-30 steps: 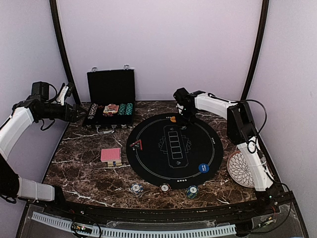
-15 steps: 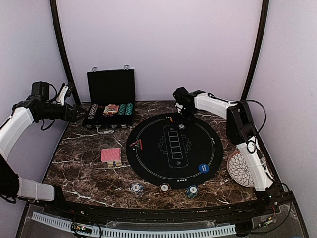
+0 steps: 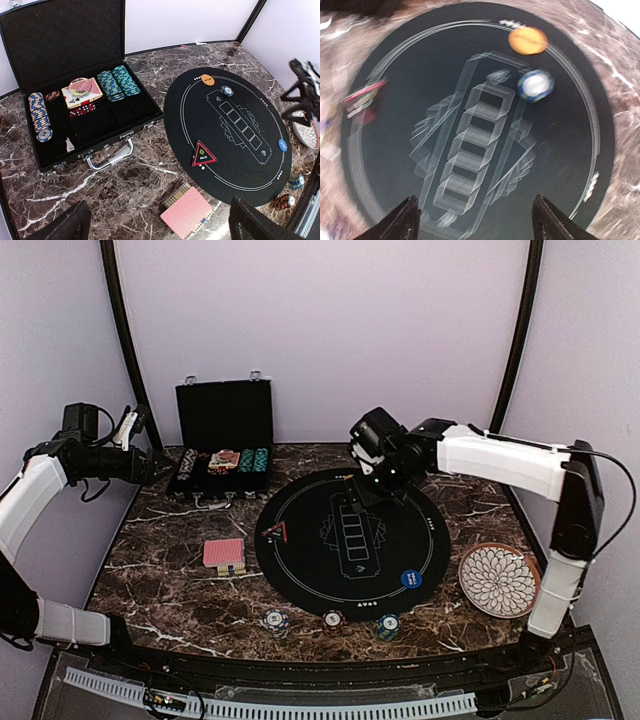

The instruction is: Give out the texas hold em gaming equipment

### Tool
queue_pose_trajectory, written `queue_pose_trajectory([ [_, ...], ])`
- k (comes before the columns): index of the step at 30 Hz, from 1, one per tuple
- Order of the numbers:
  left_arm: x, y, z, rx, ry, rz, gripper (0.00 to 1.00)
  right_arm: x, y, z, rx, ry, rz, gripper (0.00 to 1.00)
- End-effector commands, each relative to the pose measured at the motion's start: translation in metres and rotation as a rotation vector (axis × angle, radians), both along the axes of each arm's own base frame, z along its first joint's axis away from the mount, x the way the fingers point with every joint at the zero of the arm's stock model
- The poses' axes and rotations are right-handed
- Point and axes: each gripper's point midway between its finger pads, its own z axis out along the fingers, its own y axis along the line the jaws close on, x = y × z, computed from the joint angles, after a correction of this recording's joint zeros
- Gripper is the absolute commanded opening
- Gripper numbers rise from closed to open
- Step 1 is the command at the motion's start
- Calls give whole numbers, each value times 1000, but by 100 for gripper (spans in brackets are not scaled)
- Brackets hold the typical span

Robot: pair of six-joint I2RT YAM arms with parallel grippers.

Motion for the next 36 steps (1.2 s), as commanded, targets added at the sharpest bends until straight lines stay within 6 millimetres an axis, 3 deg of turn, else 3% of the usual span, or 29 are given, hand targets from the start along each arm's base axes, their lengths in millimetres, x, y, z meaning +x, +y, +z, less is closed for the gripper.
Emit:
queue_pose_trajectory([
  [1,-4,1,16,13,-43,-7,99,-92,-6,-18,-3,78,26,81],
  [4,-4,0,16,8,-43,-9,99,-145,-14,-30,-8,151,40,85],
  [7,-4,-1,17,2,-44,-12,99,-184,-23,-43,-20,215,42,88],
  [9,-4,-1,17,-1,-44,-14,99,-202,-30,-55,-33,255,39,88],
  [13,-4,-1,17,-3,-43,-13,99,-221,-31,-69,-32,312,56,88],
  [23,-6,-1,17,7,-44,-14,99,-240,-29,-104,-85,399,103,82],
  [36,-6,-1,18,10,-50,-12,99,-244,-32,-118,-111,422,111,67],
])
